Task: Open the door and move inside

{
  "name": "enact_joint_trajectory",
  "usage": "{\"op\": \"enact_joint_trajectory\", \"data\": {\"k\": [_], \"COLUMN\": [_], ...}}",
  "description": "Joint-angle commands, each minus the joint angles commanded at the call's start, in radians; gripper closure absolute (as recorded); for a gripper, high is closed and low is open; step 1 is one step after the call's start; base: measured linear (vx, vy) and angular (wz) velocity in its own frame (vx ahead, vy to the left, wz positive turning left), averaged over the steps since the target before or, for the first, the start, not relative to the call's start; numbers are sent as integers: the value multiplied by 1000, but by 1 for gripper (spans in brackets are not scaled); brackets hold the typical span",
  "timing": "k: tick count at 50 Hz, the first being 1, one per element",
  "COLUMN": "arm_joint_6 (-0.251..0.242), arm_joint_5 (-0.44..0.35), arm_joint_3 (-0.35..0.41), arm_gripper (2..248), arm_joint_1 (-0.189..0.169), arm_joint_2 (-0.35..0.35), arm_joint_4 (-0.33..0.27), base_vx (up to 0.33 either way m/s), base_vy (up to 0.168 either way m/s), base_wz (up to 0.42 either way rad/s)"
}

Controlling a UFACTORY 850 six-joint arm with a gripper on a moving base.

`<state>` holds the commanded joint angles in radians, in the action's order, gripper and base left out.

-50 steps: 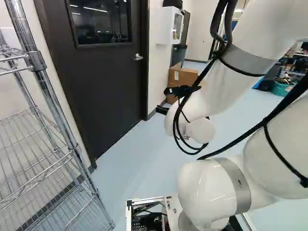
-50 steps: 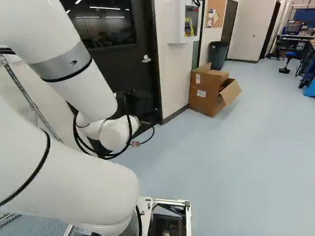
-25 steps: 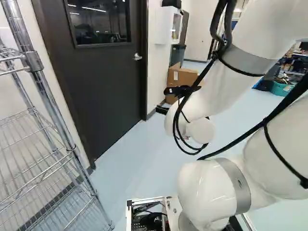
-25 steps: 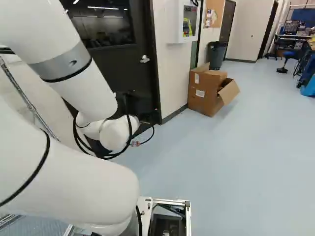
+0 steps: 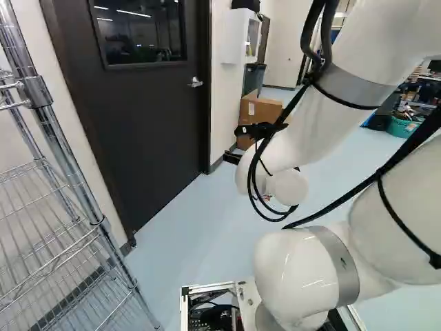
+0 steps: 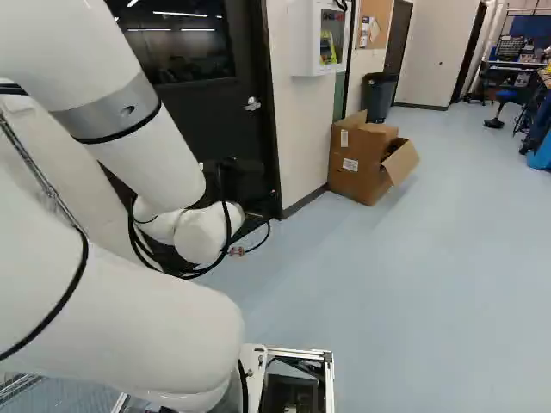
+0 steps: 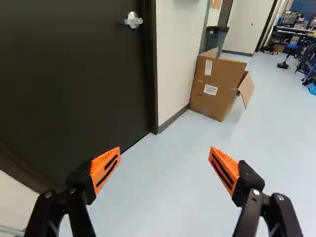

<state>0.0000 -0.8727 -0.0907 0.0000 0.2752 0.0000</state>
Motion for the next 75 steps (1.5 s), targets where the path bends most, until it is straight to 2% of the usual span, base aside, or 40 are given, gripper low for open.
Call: {"op": "enact_joint_trajectory", "data": {"k": [36, 75], "arm_joint_6": [0, 0], "arm_joint_5": [0, 0], "arm_joint_3": [0, 0], "arm_gripper": [3, 3], "arm_joint_1": [0, 0], "arm_joint_2": [0, 0], "arm_joint_4": [0, 0], "base_vx": [129, 155], "base_vy": [2, -11], "base_wz": [-3, 229]}}
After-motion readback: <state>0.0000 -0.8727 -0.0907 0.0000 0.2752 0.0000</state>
